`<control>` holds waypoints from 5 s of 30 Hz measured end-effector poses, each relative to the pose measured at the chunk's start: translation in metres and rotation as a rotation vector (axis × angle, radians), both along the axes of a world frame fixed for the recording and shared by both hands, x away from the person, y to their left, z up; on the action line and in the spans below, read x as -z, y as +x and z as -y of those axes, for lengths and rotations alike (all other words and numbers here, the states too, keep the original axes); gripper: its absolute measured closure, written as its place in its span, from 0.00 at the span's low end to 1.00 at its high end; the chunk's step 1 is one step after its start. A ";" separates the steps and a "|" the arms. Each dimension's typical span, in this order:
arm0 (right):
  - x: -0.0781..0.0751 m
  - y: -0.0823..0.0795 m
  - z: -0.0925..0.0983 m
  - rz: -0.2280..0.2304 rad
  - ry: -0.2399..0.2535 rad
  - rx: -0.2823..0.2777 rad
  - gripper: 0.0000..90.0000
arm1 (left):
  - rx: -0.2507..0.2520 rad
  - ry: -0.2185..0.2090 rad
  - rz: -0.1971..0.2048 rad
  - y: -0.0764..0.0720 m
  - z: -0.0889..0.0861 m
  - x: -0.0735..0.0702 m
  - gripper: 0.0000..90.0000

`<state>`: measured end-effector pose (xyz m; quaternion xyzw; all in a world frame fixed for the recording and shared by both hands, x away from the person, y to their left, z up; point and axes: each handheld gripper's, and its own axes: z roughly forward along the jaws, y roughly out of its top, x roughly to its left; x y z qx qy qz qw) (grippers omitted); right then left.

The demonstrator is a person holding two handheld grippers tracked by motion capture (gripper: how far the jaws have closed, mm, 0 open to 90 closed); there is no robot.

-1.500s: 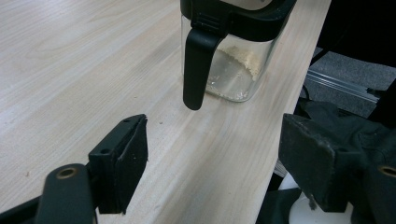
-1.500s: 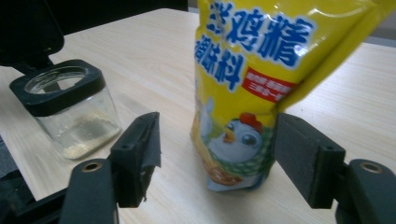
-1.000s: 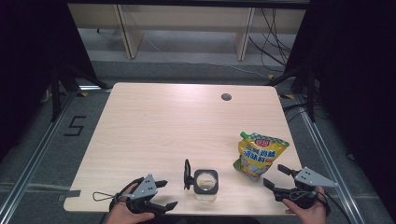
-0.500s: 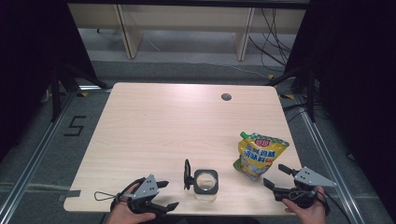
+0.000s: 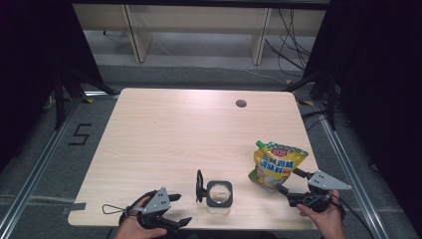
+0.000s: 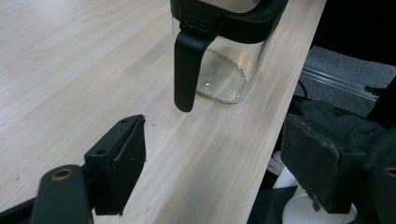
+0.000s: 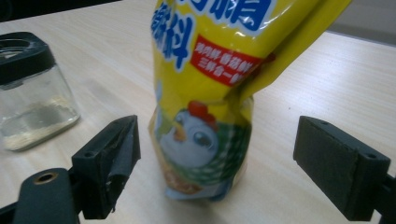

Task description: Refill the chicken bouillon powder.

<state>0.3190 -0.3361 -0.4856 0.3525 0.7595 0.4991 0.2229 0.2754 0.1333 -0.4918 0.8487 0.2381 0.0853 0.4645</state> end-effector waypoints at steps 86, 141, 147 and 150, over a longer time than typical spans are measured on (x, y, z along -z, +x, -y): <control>0.028 0.047 -0.038 0.002 -0.071 -0.147 0.24 | 0.019 0.021 -0.006 0.000 0.003 0.004 0.25; -0.030 -0.019 -0.073 0.264 -0.546 -0.117 0.30 | 0.001 0.011 -0.006 0.001 -0.001 0.002 0.25; -0.037 -0.025 -0.075 0.307 -0.618 -0.111 0.30 | 0.000 0.017 -0.002 0.001 -0.002 0.002 0.25; -0.040 -0.030 -0.078 0.343 -0.693 -0.101 0.30 | 0.003 0.022 -0.004 0.001 -0.002 0.002 0.25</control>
